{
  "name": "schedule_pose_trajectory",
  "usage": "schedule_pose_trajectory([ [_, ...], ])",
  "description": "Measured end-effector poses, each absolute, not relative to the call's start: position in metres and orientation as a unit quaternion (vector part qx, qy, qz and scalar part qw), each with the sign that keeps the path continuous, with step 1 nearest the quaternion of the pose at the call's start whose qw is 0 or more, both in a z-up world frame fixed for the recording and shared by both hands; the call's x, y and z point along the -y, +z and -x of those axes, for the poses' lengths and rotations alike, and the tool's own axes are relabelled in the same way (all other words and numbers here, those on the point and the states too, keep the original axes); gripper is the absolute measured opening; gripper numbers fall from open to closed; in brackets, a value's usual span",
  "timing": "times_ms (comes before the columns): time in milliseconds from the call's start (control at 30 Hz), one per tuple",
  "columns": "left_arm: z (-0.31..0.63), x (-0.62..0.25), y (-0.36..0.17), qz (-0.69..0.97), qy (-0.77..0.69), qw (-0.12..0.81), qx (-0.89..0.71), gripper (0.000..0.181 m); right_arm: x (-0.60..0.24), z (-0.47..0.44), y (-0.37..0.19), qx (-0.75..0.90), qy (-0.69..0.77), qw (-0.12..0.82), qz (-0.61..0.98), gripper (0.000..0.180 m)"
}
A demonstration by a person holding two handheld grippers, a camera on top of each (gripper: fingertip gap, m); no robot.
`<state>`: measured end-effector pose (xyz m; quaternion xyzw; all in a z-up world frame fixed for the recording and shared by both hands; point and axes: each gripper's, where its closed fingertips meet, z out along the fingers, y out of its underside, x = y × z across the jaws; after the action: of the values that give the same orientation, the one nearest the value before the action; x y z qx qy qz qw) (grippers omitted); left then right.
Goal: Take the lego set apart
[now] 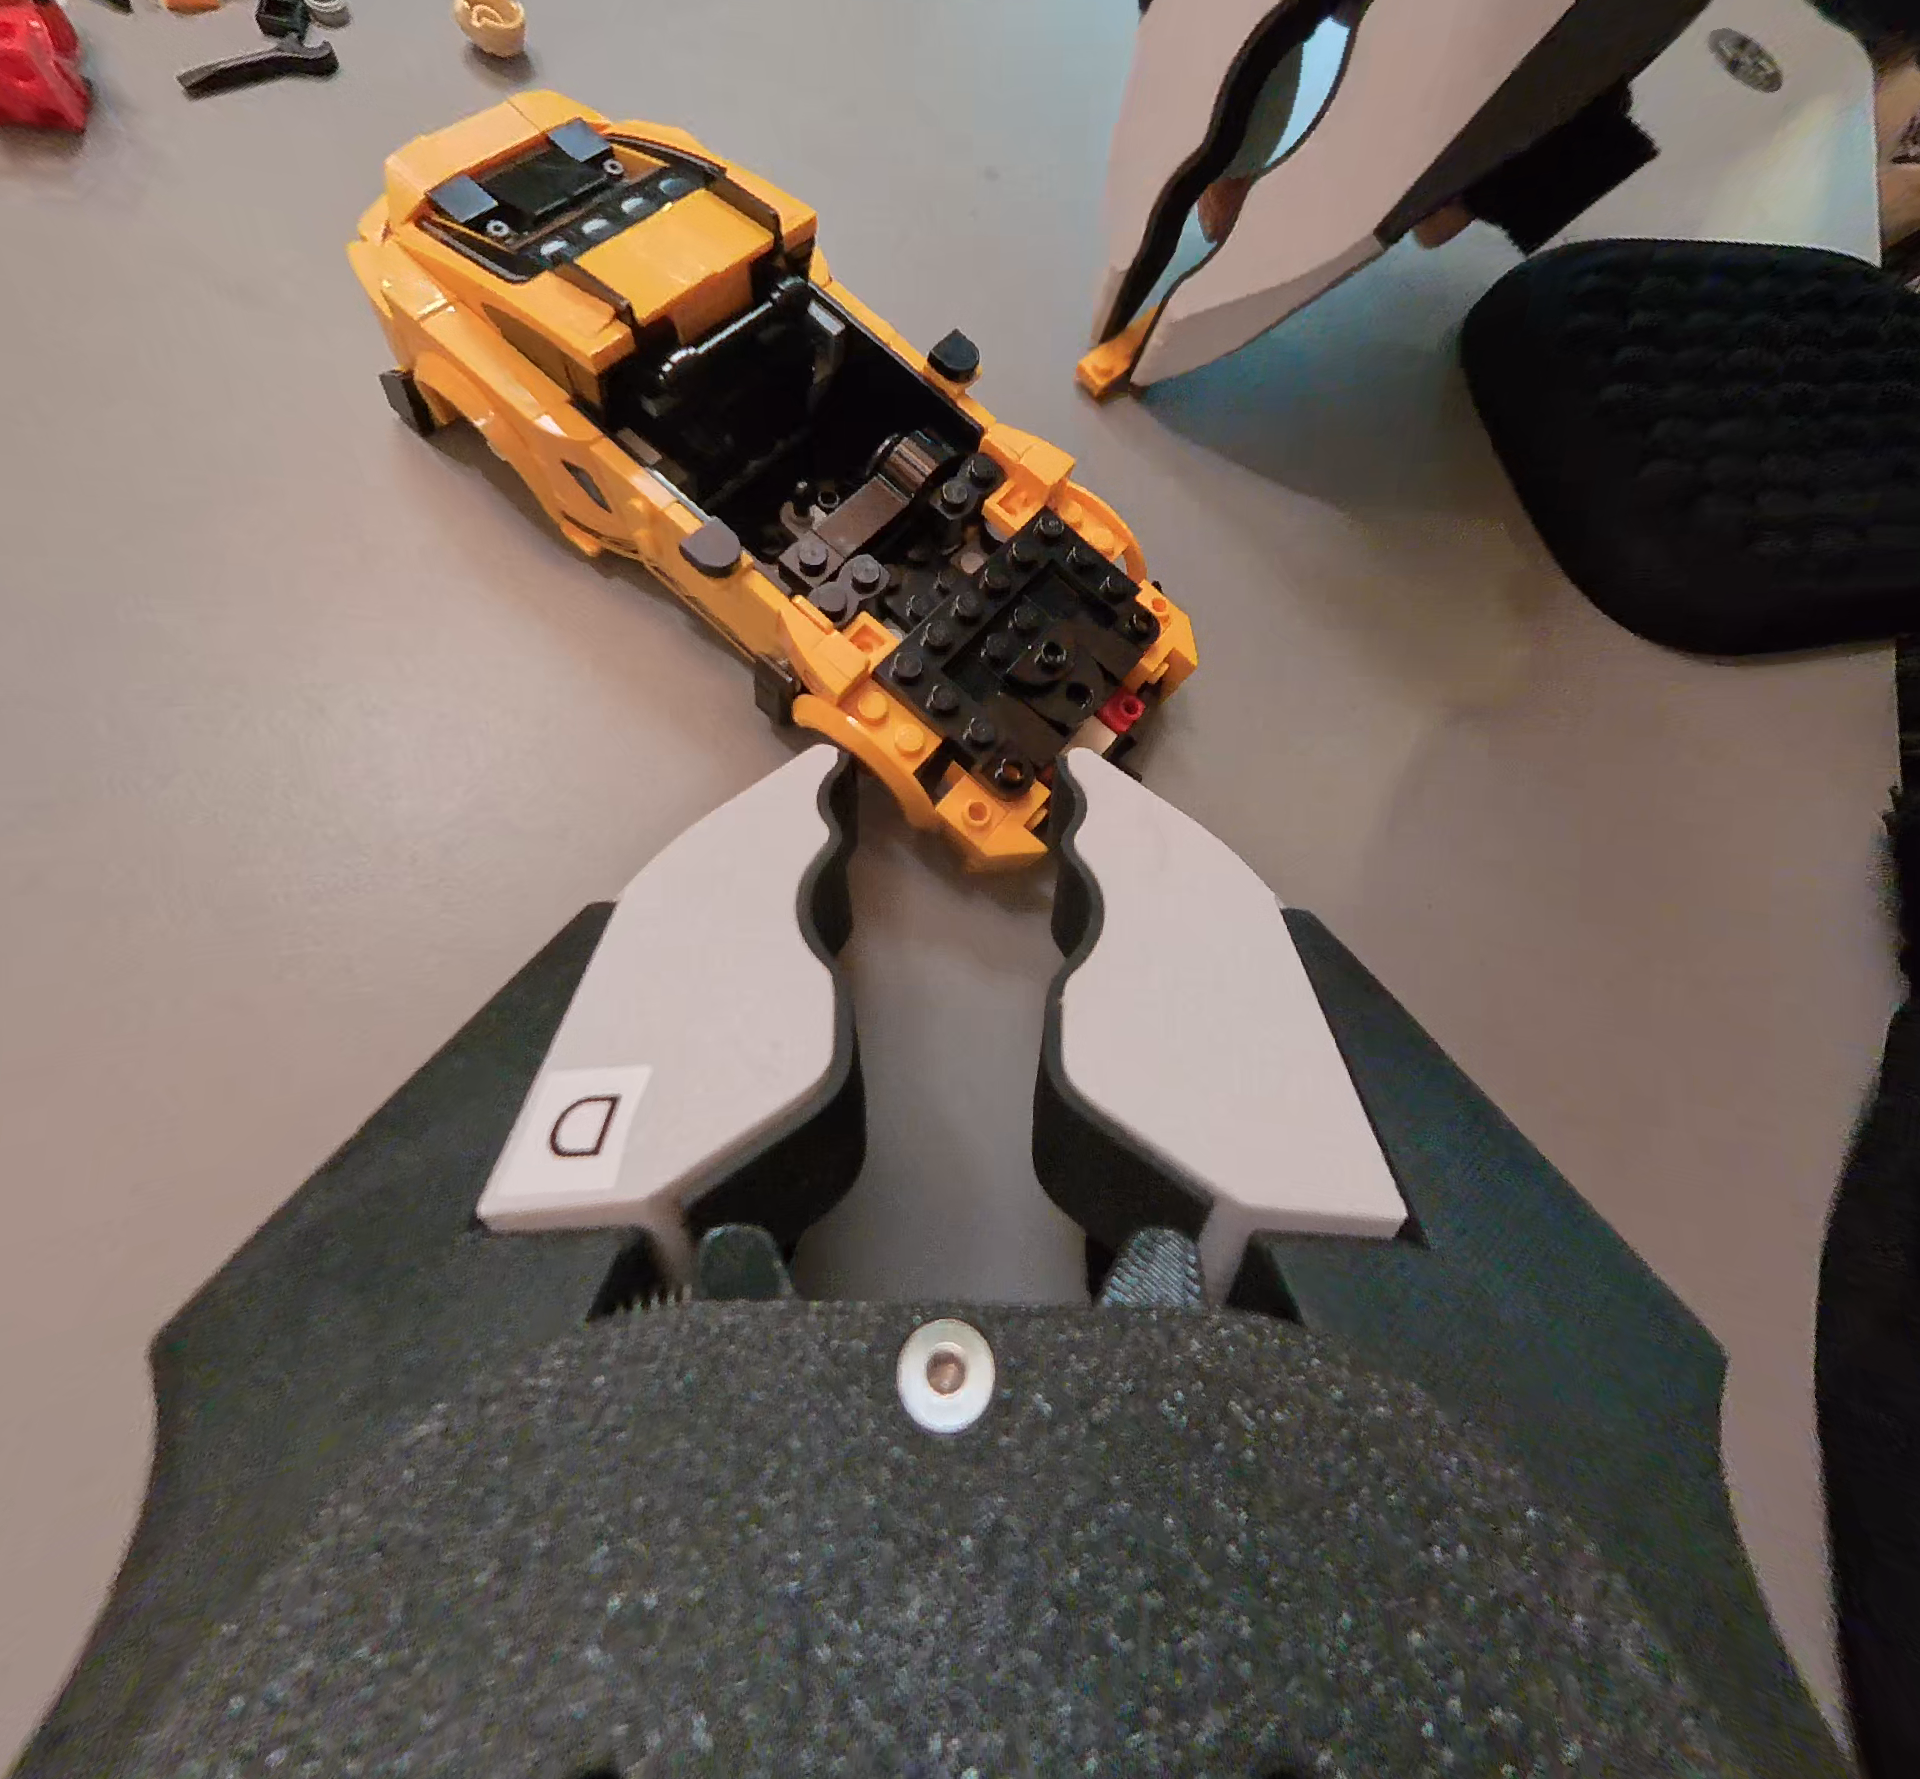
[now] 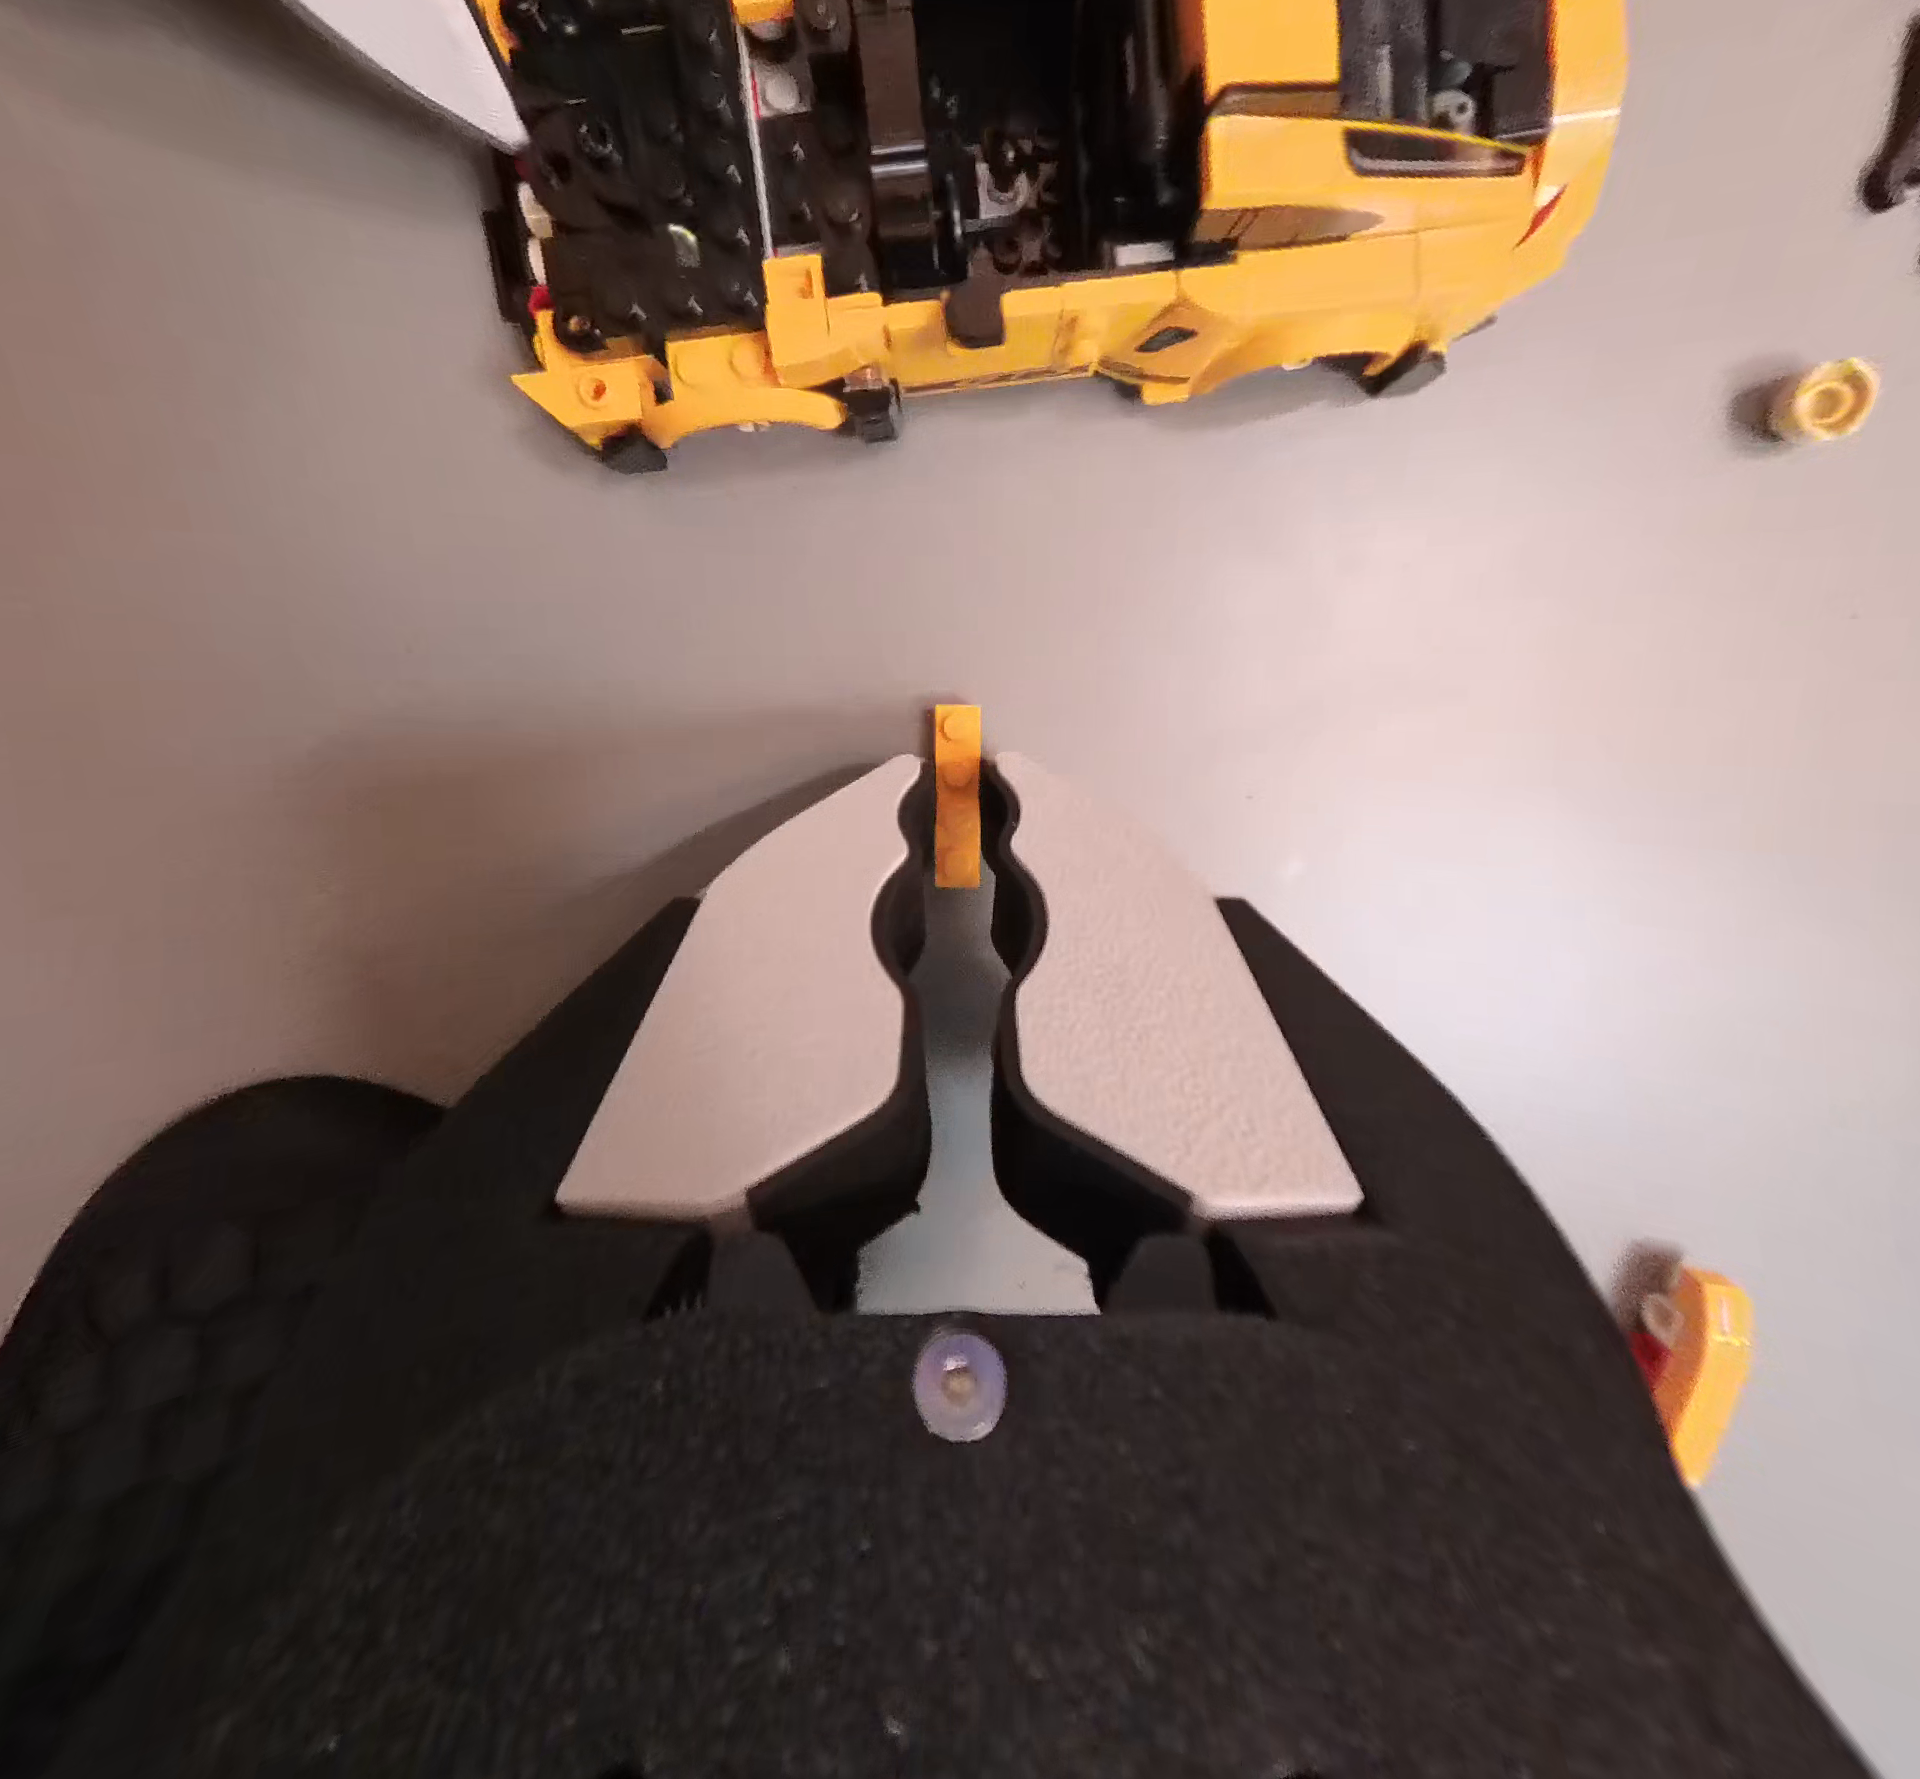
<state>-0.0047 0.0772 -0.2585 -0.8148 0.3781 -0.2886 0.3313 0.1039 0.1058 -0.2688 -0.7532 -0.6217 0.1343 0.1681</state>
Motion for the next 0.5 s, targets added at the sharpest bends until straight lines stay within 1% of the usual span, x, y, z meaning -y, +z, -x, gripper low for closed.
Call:
schedule_pose_trajectory([
  [67,0.005,-0.077,-0.259,0.815,-0.288,0.332,-0.378,0.034,-0.111,-0.110,-0.269,0.625,0.112,0.166,0.754,0.008],
  [100,0.004,-0.077,-0.259,0.815,-0.288,0.332,-0.378,0.034,-0.113,-0.111,-0.268,0.627,0.105,0.169,0.753,0.016],
  [133,0.005,-0.077,-0.259,0.815,-0.288,0.332,-0.379,0.034,-0.114,-0.110,-0.265,0.629,0.103,0.170,0.752,0.021],
  [233,0.004,-0.077,-0.259,0.815,-0.288,0.332,-0.379,0.034,-0.112,-0.096,-0.247,0.635,0.116,0.186,0.741,0.027],
  [400,0.004,-0.076,-0.258,0.812,-0.291,0.332,-0.381,0.036,-0.102,-0.065,-0.228,0.662,0.123,0.197,0.713,0.028],
  [500,0.004,-0.076,-0.257,0.811,-0.292,0.333,-0.383,0.037,-0.100,-0.064,-0.232,0.673,0.109,0.176,0.710,0.026],
])
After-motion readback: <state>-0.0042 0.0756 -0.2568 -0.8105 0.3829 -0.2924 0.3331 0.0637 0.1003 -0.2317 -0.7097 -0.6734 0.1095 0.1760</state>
